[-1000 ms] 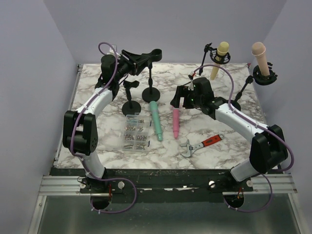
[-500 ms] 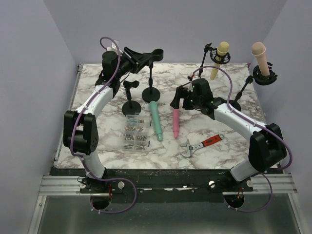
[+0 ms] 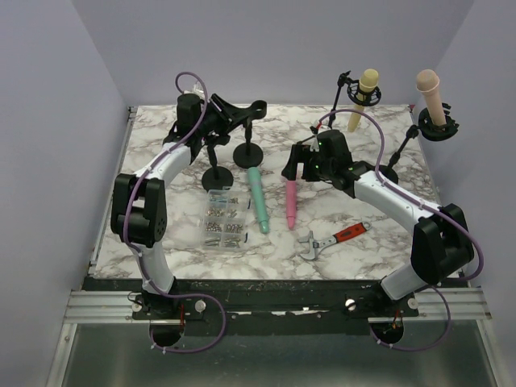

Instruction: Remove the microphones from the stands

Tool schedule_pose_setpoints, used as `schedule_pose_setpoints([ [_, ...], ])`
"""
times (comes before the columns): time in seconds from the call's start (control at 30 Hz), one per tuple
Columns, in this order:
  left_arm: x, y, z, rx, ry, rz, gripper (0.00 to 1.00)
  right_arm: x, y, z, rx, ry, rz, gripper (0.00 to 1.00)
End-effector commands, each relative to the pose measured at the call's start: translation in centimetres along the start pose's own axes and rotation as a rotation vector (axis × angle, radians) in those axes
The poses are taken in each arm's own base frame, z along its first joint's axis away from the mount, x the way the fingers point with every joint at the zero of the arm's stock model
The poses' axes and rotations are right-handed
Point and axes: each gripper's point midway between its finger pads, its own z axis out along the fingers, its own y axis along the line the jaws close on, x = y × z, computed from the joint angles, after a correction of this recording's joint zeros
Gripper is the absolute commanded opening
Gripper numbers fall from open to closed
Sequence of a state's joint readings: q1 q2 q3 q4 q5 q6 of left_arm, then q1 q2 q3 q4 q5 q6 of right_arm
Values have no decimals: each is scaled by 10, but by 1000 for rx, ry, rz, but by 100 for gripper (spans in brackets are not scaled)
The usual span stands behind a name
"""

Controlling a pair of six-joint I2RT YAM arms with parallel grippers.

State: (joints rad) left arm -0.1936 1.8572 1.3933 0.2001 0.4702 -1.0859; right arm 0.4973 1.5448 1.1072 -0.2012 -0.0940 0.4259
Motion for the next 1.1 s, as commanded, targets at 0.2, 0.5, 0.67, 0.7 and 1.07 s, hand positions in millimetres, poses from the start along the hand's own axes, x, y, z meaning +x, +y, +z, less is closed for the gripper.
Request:
schedule_pose_setpoints([
  [0.2, 28, 137, -9, -384, 95, 60, 0, 2, -4, 5, 5, -4, -8, 91],
  [0.5, 9, 87, -8, -299, 97, 114, 29, 1, -2, 5, -1, -6, -8, 91],
  [0.67, -5, 54, -13, -250, 80, 141, 51, 0, -2, 4, 2, -9, -9, 91],
  [0.7, -8, 47, -15, -244, 72, 149, 54, 0, -2, 4, 4, -8, -11, 91],
  [1.07, -25, 3, -42, -202, 26, 239, 83, -6, -2, 1, 11, -18, -17, 91],
])
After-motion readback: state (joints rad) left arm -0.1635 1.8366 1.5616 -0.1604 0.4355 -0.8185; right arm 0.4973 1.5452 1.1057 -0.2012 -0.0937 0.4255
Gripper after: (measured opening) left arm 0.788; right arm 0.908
